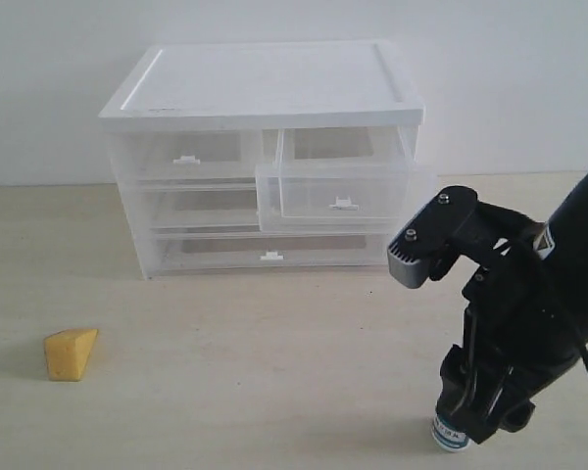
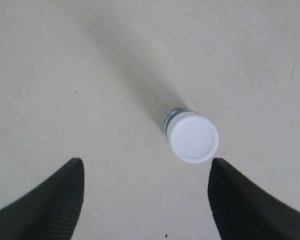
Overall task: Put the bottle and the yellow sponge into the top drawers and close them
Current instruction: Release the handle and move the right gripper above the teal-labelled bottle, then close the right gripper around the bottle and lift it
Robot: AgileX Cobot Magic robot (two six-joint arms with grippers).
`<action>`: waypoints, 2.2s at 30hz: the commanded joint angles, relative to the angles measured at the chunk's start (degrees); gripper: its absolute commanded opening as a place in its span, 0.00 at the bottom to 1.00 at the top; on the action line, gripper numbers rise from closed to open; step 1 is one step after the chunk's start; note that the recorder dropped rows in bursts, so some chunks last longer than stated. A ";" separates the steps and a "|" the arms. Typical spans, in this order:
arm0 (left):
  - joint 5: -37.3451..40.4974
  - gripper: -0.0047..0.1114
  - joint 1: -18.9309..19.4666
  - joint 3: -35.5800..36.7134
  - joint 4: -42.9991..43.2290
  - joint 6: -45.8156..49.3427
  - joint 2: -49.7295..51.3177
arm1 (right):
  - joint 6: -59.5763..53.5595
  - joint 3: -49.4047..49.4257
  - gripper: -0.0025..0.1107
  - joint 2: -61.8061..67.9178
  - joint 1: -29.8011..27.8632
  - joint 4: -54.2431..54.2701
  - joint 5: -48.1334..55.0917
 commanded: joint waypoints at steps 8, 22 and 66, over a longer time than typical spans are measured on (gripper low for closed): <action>-0.05 0.08 0.11 0.14 -0.14 -0.34 -0.18 | 1.79 1.42 0.58 5.00 -0.23 -1.89 -4.08; -0.05 0.08 0.11 0.14 -0.14 -0.34 -0.18 | 3.92 1.42 0.58 12.82 -0.23 -5.31 -10.11; -0.05 0.08 0.11 0.14 -0.14 -0.34 -0.18 | 1.31 -1.32 0.56 17.68 -0.13 2.75 -9.34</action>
